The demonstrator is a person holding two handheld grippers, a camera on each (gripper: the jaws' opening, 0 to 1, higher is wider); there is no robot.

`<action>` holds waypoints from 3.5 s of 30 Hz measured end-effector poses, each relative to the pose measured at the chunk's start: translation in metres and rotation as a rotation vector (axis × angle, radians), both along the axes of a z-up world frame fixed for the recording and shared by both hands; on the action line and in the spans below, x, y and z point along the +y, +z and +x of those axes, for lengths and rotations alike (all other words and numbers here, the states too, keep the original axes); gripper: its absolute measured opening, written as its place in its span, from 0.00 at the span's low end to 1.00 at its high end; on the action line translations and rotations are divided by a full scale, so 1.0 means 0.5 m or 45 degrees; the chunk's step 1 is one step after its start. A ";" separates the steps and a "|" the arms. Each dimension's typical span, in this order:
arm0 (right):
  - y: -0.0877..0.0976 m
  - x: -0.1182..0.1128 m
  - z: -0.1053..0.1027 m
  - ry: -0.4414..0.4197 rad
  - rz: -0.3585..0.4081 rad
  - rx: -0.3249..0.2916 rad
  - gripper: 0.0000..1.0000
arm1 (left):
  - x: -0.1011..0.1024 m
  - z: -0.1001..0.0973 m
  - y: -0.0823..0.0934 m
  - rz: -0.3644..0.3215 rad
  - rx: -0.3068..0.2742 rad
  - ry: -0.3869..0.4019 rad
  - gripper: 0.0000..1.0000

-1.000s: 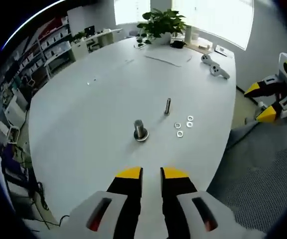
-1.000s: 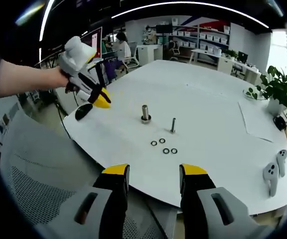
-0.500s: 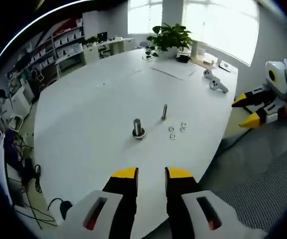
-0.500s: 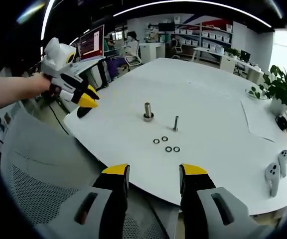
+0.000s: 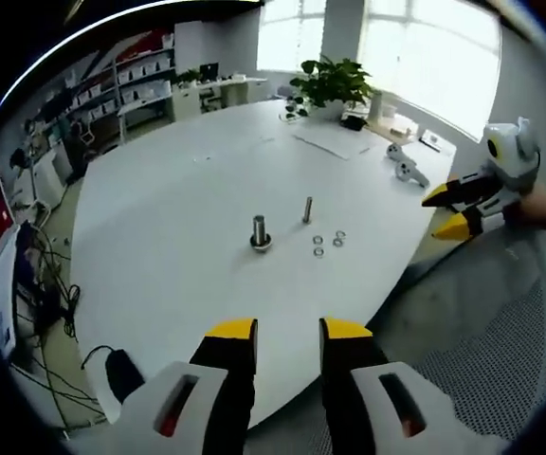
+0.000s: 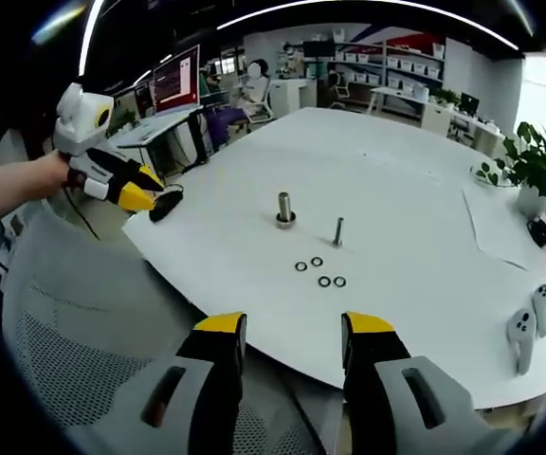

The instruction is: Place the washer onto the threaded stud by aligning its center hole with the stud, sliding it down to the base, and recovering from edge contact or off-axis alignment until the washer reaches the visible bottom stop.

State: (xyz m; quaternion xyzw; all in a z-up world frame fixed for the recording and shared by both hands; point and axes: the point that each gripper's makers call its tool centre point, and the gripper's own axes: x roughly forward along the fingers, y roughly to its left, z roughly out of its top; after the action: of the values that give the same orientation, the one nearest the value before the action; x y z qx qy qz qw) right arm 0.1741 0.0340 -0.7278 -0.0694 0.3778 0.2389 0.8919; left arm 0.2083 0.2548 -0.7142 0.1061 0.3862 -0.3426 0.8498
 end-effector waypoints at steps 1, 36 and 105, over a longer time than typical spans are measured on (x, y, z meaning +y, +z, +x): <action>0.000 0.000 0.000 0.002 0.000 0.002 0.43 | 0.003 -0.006 0.002 -0.001 0.001 0.004 0.24; -0.007 0.016 -0.009 0.055 0.008 0.026 0.43 | 0.054 -0.068 0.011 0.027 -0.100 0.156 0.30; -0.003 0.054 -0.028 0.182 0.040 0.050 0.45 | 0.059 -0.065 0.011 0.030 -0.130 0.153 0.28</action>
State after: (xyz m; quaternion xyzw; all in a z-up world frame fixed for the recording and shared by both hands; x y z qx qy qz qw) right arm 0.1604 0.0612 -0.7293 -0.0775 0.3856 0.3092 0.8659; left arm 0.1759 0.2843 -0.7088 0.1100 0.3520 -0.2807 0.8861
